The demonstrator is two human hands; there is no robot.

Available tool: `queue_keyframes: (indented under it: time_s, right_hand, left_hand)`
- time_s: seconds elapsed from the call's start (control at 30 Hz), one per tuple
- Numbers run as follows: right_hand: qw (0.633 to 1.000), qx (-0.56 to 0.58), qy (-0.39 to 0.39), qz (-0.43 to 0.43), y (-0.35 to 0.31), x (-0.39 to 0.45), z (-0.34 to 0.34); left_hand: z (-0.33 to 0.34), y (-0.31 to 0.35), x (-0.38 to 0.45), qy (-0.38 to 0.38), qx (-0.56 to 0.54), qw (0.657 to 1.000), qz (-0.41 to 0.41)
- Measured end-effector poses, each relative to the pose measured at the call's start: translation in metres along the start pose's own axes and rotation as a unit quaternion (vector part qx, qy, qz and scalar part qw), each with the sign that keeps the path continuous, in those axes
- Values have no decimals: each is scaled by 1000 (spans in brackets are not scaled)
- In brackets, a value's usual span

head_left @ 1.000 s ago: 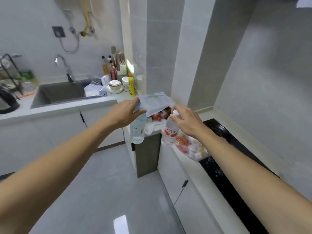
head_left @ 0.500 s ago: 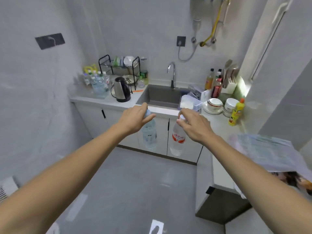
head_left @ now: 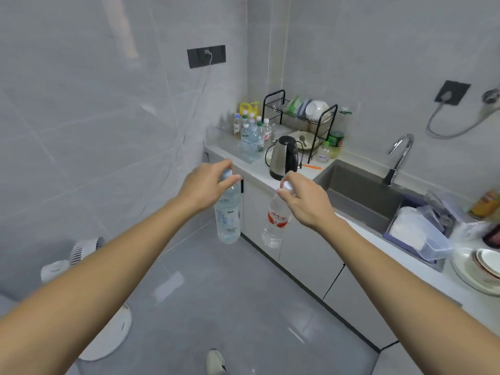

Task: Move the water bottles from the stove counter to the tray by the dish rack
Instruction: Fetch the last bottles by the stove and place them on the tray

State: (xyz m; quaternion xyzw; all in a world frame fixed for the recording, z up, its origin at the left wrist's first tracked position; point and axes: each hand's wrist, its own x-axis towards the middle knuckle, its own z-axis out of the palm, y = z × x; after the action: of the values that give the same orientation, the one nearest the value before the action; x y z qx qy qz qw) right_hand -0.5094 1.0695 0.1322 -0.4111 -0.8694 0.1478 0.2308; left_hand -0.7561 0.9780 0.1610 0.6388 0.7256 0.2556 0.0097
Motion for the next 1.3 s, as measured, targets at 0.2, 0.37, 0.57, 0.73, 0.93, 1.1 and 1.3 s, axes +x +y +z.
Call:
queue_keyframes:
  time_s: [0.2,0.37,0.57,0.73,0.93,1.1,1.3]
  right_hand:
    - [999,-3,-40,-30,2,126,54]
    - [998,-9,-51,-32,4,245,91]
    - [999,29,-37,-7,14,362,131]
    - [998,53,-27,-1,35,466,161]
    - [998,52,-27,-19,68,598,196]
    - [997,59,-23,-41,94,694,217]
    - [998,57,-28,-26,120,774,246]
  left_hand:
    - [17,-89,98,9,-24,999,-30]
    - [26,-160,194,-5,-60,997,-41]
    - [33,-226,301,-33,-67,996,-44]
    - [49,-274,390,-38,-42,997,-51]
    - [79,-323,508,-50,-40,996,-55]
    - [103,-349,599,-60,-43,996,-57]
    - [132,-384,686,-72,-54,995,-51]
